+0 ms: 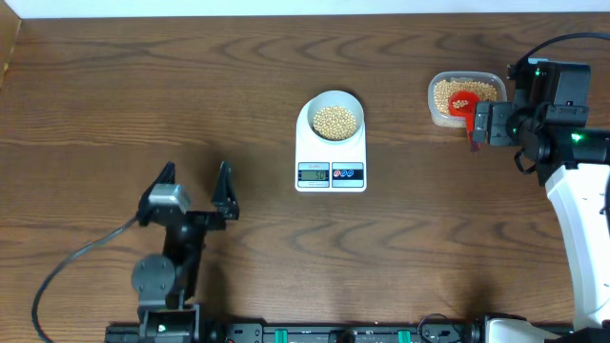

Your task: Scoop item into bowl and weigh 50g on scale

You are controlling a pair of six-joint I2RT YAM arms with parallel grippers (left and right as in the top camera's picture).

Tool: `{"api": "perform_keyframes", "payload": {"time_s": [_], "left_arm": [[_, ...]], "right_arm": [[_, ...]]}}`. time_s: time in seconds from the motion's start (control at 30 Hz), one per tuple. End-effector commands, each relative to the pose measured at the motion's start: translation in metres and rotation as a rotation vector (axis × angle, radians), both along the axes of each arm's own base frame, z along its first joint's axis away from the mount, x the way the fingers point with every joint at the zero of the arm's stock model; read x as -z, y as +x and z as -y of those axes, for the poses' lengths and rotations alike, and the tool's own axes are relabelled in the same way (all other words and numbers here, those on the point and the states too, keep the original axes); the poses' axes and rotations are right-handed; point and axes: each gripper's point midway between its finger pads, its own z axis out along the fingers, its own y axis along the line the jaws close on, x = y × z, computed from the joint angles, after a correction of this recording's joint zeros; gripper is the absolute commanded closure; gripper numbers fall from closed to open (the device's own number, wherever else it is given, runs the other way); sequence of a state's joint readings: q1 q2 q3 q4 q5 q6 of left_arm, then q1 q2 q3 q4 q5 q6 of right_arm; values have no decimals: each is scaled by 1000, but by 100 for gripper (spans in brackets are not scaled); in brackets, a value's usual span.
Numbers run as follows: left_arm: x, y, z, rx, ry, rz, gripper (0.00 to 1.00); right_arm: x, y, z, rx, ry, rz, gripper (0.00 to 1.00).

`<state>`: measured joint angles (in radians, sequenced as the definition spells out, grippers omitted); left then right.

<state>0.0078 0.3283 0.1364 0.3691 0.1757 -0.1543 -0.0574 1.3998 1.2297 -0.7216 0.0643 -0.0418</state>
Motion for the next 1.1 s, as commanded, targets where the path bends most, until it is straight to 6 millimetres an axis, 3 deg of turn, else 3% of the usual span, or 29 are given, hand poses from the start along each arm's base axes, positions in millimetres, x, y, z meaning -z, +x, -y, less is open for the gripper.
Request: {"api": "perform_keyframes", "payload": {"time_s": [0.0,0.33,1.07], "left_arm": [[2,-8,-9,-33,-40,56,2],[11,-18,-18,-78,-41,94,2],[96,-23,-38,-198,-26,-245,2]], "right_arm": [[-12,2,-1,-13,-17,29,1],[-12,2,-1,-13,-17,29,1],[-12,2,-1,-13,-17,29,1]]}}
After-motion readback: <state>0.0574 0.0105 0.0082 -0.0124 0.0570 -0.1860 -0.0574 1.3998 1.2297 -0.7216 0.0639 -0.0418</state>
